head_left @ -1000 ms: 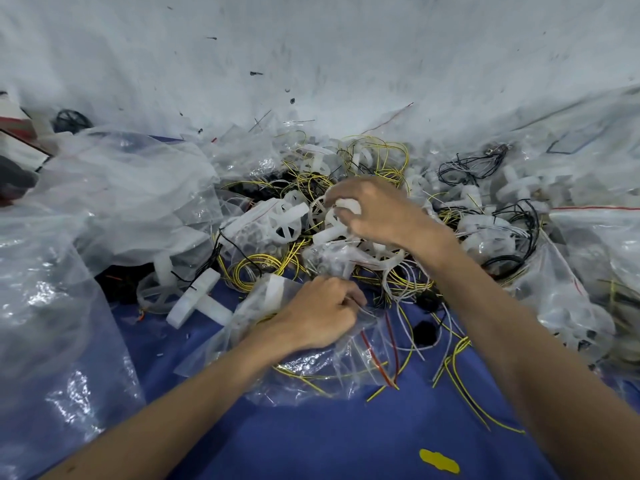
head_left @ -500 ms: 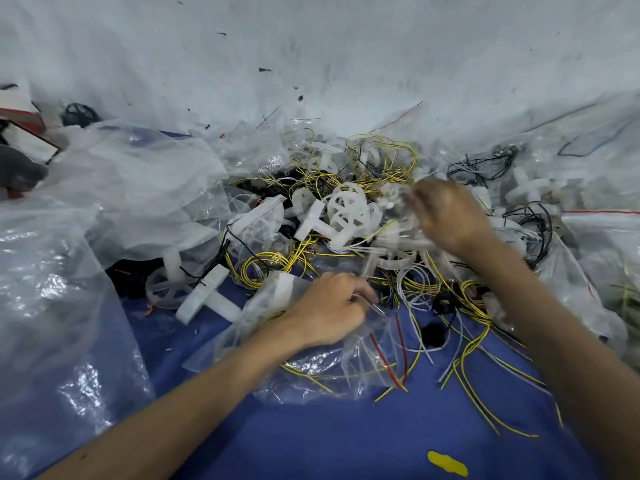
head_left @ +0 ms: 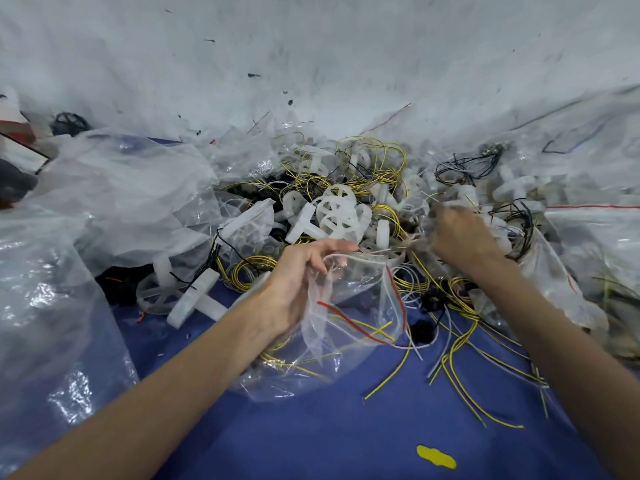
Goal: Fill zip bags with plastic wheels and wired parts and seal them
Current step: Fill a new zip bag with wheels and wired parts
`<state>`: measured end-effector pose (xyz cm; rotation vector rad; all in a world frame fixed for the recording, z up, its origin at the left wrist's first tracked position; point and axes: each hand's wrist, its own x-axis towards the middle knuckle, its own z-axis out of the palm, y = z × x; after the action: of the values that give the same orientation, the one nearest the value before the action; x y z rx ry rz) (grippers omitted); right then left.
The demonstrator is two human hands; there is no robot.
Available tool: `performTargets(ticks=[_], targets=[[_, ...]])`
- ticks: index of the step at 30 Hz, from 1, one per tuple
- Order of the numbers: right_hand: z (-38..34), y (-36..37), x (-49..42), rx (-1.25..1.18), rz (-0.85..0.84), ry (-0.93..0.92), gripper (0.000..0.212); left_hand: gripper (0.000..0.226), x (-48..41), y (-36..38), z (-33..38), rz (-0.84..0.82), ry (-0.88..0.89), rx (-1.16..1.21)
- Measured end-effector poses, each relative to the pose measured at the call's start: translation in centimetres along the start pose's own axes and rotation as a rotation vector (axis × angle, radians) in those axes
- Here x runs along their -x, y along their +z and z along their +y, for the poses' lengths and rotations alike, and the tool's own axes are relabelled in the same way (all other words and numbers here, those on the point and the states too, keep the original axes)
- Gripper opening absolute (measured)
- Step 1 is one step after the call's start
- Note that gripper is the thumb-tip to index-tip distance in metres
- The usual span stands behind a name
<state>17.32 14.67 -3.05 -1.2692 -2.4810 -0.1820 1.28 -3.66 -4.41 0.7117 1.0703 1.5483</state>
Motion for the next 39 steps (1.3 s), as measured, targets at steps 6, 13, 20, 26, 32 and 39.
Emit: performTargets(ticks=[6,13,20,26,32,39], targets=[[0.3,-1.5,2.3,0.028,0.115,-0.200,0.037,0.040,0.1,-0.1,-1.6,-0.180,-0.004,-0.552],[-0.7,-2.5,6.4,-0.163,-0.724,-0.433,0.019,0.039,0.5,0.5,-2.4,-0.370,-0.003,-0.828],[-0.2,-2.0,7.2,-0.465,-0.703,-0.333,0.016,0.031,0.5,0.5,-2.3,-0.330,-0.024,-0.749],[-1.1,-5.0,7.5,-1.196,-0.518,-0.241,0.018,0.047,0.6,0.4,-0.9,-0.277,-0.058,-0.418],[-4.7,-7.2,7.7,-0.926,-0.601,-0.462,0.015,0.049,1.3,1.6,2.4,-0.274,-0.012,-0.366],[-9.7,-7.7,6.2,-0.484,-0.595,-0.608,0.033,0.037,2.4,2.1,5.0,-0.214,0.069,-0.458]])
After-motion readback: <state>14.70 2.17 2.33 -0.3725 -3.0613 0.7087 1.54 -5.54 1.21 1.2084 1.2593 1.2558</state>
